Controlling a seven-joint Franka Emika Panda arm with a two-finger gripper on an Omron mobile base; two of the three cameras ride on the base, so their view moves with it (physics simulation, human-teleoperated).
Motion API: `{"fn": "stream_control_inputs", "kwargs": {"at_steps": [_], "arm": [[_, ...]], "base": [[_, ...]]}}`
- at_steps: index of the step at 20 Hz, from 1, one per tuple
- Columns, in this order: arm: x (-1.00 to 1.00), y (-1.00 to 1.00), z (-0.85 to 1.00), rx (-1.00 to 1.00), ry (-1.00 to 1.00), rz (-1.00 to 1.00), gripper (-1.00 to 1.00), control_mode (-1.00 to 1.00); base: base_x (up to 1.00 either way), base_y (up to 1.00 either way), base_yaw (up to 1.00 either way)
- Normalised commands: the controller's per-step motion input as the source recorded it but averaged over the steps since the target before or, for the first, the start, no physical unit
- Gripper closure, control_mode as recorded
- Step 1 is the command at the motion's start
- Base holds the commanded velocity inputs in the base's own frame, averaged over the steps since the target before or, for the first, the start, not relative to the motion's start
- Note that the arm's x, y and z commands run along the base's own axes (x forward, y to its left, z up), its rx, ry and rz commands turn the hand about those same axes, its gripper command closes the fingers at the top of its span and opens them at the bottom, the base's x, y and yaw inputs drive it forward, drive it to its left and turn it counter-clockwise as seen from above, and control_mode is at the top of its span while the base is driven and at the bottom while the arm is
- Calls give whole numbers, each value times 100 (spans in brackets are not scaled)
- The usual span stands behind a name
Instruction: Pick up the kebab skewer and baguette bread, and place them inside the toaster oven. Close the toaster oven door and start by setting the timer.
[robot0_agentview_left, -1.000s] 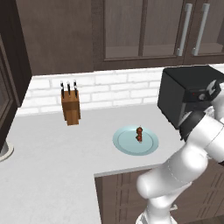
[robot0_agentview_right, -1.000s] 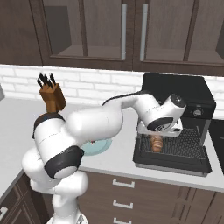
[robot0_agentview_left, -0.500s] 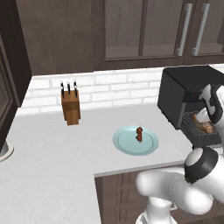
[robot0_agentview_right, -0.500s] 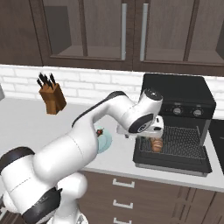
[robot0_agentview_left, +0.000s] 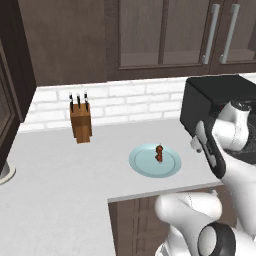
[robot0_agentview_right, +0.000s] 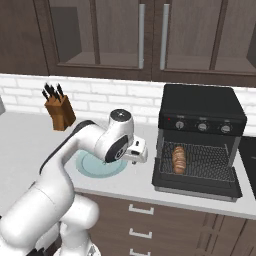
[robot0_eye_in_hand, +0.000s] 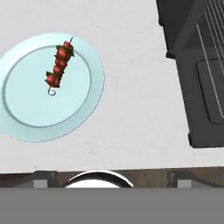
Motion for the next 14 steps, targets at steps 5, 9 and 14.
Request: {"fn": "stream_control_inputs", "kwargs": {"at_steps": [5,9,14], "arm": [[98,100,0,0,19,-7,-100,-100],[80,94,-26,0,18,-1,-100,-100],[62,27,-38,2,4,-1,-100,-100]], "base": [[0,0,0],[0,0,0],[0,0,0]]}}
